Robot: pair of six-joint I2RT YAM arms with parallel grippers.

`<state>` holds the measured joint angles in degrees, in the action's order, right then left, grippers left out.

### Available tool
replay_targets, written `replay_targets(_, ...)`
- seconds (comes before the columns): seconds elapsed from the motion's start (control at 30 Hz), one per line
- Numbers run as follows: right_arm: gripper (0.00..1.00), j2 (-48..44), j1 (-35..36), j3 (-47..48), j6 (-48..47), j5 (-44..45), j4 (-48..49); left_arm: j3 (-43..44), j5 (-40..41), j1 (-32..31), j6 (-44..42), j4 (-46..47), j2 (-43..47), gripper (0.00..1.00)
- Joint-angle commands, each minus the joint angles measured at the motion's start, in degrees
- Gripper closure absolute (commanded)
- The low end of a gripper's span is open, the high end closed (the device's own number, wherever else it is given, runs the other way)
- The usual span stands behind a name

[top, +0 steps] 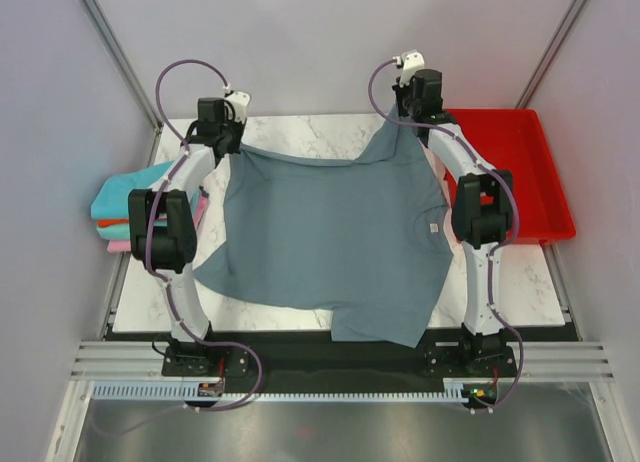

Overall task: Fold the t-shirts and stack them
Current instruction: Flatten the tshirt out

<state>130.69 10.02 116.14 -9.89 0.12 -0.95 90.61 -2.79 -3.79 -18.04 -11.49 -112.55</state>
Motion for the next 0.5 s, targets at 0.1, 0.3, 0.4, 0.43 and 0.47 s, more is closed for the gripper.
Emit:
replay_targets(0.1, 1.0, 9.38, 1.05, 13.22, -1.1, 1.9, -1.59, 6.78, 5.68, -0.08, -0.76, 2.08, -3.81, 0.98)
replay_targets(0.3, 1.0, 13.62, 1.23, 22.81, -1.97, 3.39, -1.08, 7.47, 9.11, 0.1, -2.26, 5.16, -5.57, 0.98)
replay_targets(0.4, 1.0, 14.67, 1.14, 23.78, -2.5, 5.24, 0.51, 9.32, 10.34, 0.1, -2.87, 5.77, -7.67, 0.98)
replay_targets(0.43, 1.0, 14.94, 1.14, 24.22, -2.59, 5.76, 0.51, 10.98, 10.78, 0.1, -3.31, 5.77, -8.38, 0.98)
replay_targets(0.47, 1.0, 15.2, 1.14, 24.57, -2.59, 6.38, 2.16, 11.86, 11.22, 0.1, -3.58, 5.6, -9.26, 0.98)
